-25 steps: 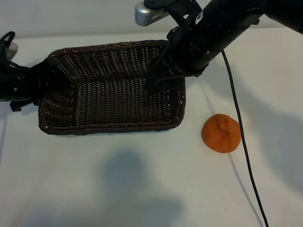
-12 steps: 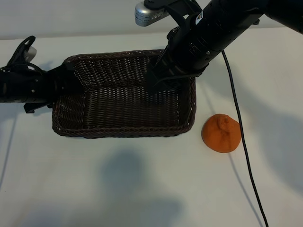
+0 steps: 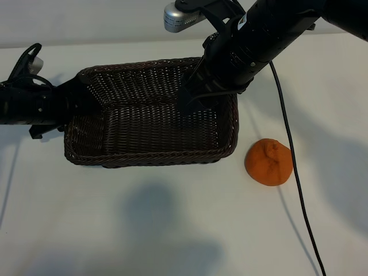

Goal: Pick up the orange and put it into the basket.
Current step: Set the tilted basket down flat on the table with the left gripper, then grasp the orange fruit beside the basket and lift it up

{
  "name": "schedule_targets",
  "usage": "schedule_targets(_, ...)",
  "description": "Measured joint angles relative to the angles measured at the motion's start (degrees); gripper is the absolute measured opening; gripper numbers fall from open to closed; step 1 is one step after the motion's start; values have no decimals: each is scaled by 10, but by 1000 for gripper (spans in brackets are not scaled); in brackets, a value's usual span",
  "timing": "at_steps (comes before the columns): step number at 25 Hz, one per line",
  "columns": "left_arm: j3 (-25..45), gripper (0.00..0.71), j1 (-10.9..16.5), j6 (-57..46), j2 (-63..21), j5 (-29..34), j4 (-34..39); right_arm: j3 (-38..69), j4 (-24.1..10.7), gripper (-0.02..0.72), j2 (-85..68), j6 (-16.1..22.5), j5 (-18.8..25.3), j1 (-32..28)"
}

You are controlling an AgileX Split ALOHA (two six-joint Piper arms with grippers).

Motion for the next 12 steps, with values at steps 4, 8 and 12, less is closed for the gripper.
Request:
schedule_targets(4, -1, 578, -1, -5, 0, 20, -3, 0, 0, 595, 0, 0, 0, 0)
schedule_targets(8, -1, 646, -1, -6, 0, 22, -4, 0, 0, 595, 0, 0, 0, 0)
schedule_targets(12, -1, 636, -1, -12, -3, 27, 0, 0, 0, 595, 0, 0, 0, 0)
